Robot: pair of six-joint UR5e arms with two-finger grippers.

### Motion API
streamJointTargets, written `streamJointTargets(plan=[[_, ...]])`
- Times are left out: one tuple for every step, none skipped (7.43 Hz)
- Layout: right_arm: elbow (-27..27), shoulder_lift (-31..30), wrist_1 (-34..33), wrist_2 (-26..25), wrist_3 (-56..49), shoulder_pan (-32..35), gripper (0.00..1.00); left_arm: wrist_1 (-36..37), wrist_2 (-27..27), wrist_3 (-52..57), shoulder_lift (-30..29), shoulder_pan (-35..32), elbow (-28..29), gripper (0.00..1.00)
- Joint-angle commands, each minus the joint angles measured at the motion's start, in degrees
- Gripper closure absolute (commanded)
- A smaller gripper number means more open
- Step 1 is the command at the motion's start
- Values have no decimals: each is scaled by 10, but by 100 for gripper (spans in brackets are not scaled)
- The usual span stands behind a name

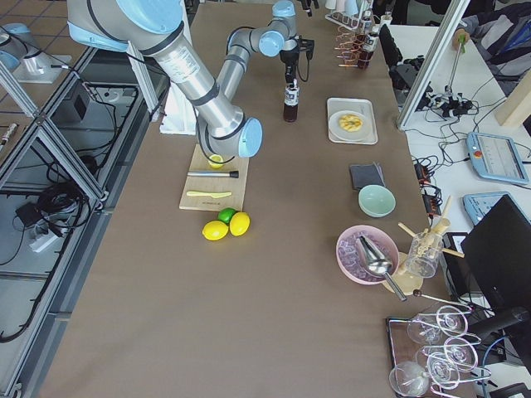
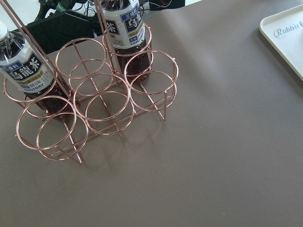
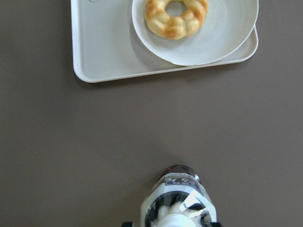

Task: Place tea on tray
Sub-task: 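Grasp the bottle top with the right gripper and lift it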

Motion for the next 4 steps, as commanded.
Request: streamJointTargets(plan=[[0,1,0,0,-17,4,100,0,1,6,0,0,5,2],[-3,3,-1,0,-32,9,100,-1,3,6,-2,0,9,2],[-34,35,-8,1,-39,21,100,-1,1,6,-1,-4,5,2],[-96,90,-17,4,-50,37,100,-1,-4,7,1,-19,6,2]])
